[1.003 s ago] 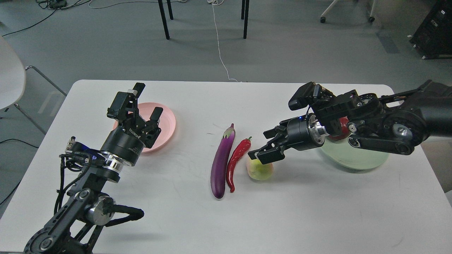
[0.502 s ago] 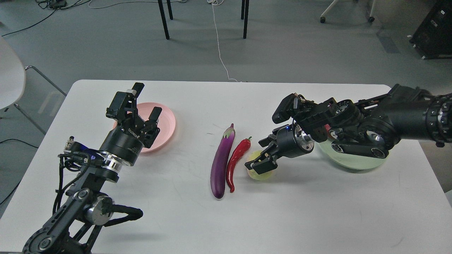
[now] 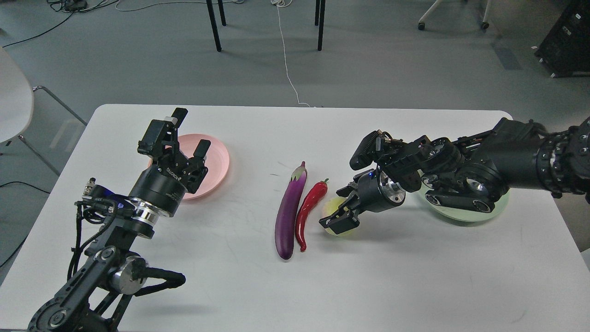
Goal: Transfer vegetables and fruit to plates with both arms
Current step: 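Carry the pear onto the green plate and open the right gripper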
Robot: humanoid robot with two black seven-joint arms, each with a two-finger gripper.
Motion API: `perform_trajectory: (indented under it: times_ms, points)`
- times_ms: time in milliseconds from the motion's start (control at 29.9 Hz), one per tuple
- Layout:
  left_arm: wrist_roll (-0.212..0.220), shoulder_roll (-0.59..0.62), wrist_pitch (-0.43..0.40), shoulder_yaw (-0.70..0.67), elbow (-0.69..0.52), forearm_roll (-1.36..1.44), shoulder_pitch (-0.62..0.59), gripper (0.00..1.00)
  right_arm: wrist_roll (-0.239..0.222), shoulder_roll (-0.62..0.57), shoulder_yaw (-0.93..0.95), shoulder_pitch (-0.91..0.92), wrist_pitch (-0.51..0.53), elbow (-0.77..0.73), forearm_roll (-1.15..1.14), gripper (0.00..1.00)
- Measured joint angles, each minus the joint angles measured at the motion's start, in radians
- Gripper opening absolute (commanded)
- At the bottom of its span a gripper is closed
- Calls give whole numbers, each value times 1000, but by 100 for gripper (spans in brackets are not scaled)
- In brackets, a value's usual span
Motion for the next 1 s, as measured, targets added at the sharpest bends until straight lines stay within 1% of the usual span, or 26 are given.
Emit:
perform_trajectory:
  times_ms: [33,134,167,234,468,602,769,1003]
  points:
    - [0,2,0,0,-1,0,0,99,0,0,-2,-3,0,-1,0,84]
    - [0,3,0,0,-1,-1,0,99,0,1,-10,-9,-1,-1,0,62]
    - [0,3,0,0,-1,-1,0,99,0,1,-11,-9,-2,-1,1,57]
    - [0,3,0,1,-1,-1,0,99,0,1,-13,-9,-4,1,1,51]
    - [0,5,0,1,-1,-1,0,99,0,-8,-14,7,-6,15,1,51]
    - [0,4,0,0,-4,-1,0,99,0,-49,-2,69,-10,44,1,51]
    - [0,3,0,0,-5,-1,-1,99,0,-150,18,175,-11,87,-3,53]
    - [0,-2,0,8,-5,-3,-7,99,0,-324,12,233,-8,66,-90,53]
